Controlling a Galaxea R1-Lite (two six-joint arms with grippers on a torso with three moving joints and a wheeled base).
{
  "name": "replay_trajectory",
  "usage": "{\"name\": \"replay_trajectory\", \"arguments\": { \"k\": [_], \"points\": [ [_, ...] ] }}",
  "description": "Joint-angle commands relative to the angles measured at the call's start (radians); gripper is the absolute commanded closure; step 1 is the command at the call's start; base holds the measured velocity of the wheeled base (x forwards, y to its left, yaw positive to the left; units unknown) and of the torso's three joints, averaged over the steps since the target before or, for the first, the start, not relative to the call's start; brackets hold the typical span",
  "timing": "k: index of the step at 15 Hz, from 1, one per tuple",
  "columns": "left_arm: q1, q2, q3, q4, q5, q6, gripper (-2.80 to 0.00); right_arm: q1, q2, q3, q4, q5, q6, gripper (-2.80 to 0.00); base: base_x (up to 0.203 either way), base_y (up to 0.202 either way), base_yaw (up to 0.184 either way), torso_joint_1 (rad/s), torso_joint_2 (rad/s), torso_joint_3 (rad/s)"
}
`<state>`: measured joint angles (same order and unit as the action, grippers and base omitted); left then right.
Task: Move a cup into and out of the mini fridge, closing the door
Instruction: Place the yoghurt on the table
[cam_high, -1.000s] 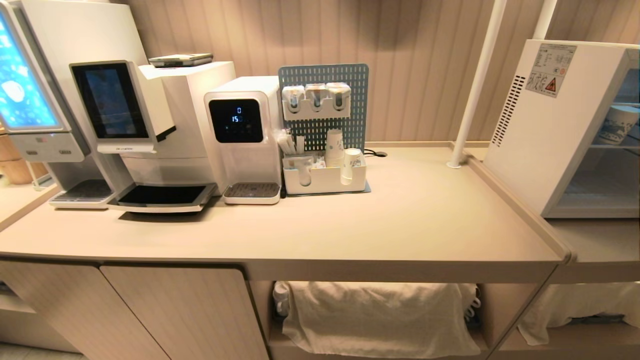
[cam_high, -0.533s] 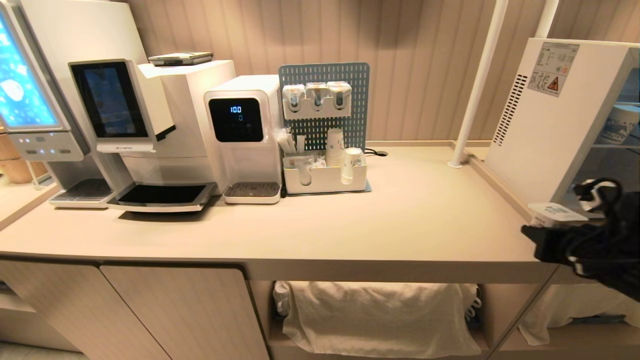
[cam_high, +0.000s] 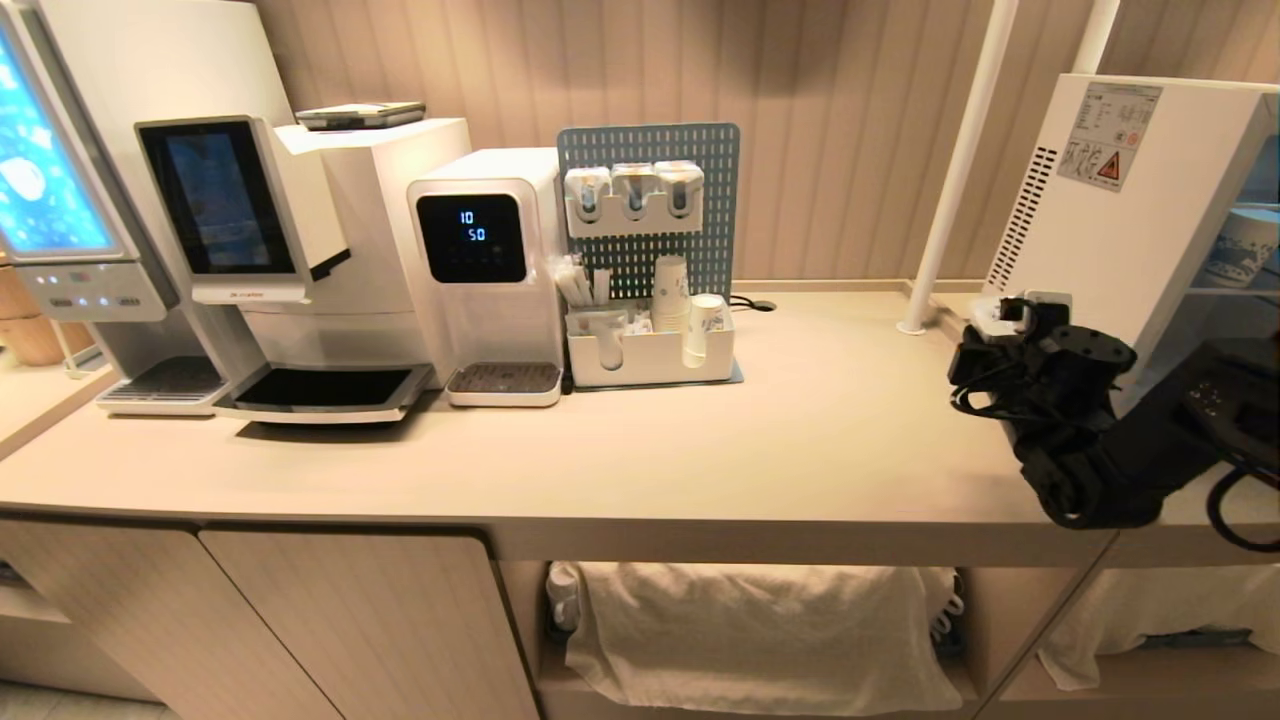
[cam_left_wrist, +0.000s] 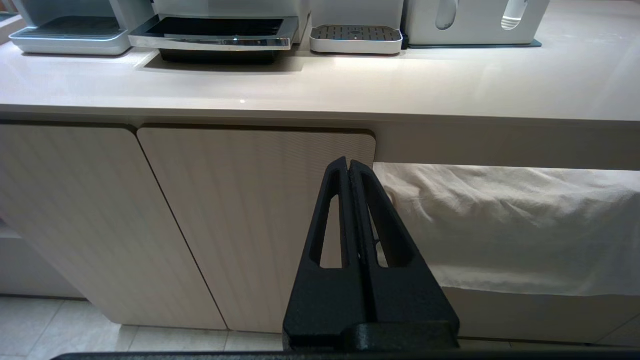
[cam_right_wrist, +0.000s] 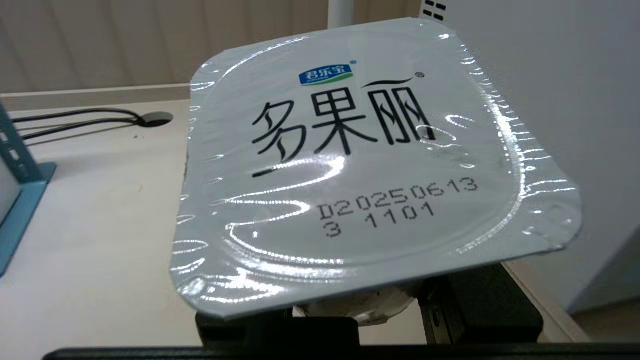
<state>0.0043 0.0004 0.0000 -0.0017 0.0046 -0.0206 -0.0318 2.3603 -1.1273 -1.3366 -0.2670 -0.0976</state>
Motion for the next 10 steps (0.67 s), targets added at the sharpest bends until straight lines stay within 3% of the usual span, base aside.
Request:
{"name": "replay_trajectory", "arguments": {
  "k": [1, 3, 5, 6, 10],
  "points": [
    [0.0, 0.001, 0.0, 0.0, 0.0, -0.002, 0.0, -0.018, 0.157, -0.206, 0.055, 0.004, -0.013, 0.0, 0.0, 0.0, 0.0, 0.0, 0.0, 0.0],
    [0.0, 0.001, 0.0, 0.0, -0.002, -0.002, 0.0, -0.042, 0.302, -0.429, 0.182, 0.019, -0.04, 0.0, 0.0, 0.0, 0.0, 0.0, 0.0, 0.0],
    [0.0, 0.001, 0.0, 0.0, 0.0, -0.001, 0.0, -0.069, 0.368, -0.558, 0.442, 0.066, -0.036, 0.0, 0.0, 0.0, 0.0, 0.0, 0.0, 0.0],
    [0.0, 0.001, 0.0, 0.0, -0.002, -0.001, 0.0, -0.077, 0.384, -0.586, 0.542, 0.085, -0.021, 0.0, 0.0, 0.0, 0.0, 0.0, 0.0, 0.0],
    [0.0, 0.001, 0.0, 0.0, -0.002, 0.001, 0.0, -0.085, 0.398, -0.615, 0.714, 0.112, 0.019, 0.0, 0.0, 0.0, 0.0, 0.0, 0.0, 0.0]
  ]
}}
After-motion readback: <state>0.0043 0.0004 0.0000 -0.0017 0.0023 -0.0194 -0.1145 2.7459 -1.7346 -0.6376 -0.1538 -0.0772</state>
